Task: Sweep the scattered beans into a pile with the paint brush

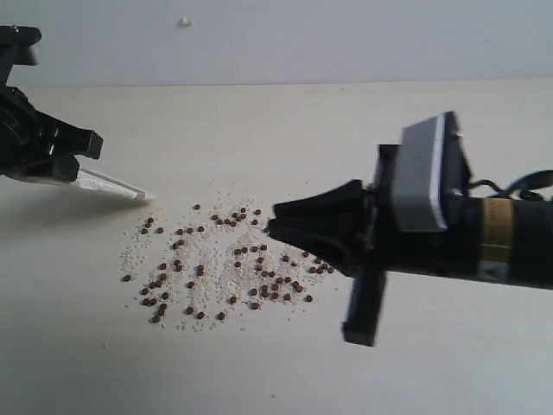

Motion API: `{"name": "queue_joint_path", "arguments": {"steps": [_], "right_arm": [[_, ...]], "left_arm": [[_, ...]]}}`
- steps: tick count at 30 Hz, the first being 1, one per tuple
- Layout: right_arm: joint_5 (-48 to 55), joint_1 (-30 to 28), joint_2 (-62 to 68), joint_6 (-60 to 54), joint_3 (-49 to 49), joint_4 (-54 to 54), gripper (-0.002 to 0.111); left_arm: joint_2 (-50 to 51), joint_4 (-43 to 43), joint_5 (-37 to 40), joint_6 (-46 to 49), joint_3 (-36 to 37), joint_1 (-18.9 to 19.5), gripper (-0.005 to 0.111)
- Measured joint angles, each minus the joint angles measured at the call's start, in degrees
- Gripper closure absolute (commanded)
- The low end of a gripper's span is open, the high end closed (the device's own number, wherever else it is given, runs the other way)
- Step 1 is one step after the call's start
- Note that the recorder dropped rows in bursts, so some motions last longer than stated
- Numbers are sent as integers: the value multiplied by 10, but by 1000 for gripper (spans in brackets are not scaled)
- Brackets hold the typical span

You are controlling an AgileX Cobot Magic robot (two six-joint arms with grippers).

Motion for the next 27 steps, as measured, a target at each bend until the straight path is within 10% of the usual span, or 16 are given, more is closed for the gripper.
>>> {"name": "queue_joint_path", "arguments": {"steps": [14,27], "right_arm": [[100,155,301,-99,-321,131,43],[107,155,461,-99,-498,137,41]], "left_arm": [[0,0,-14,9,-1,0,107],[0,-2,-14,11,-1,0,107]]}}
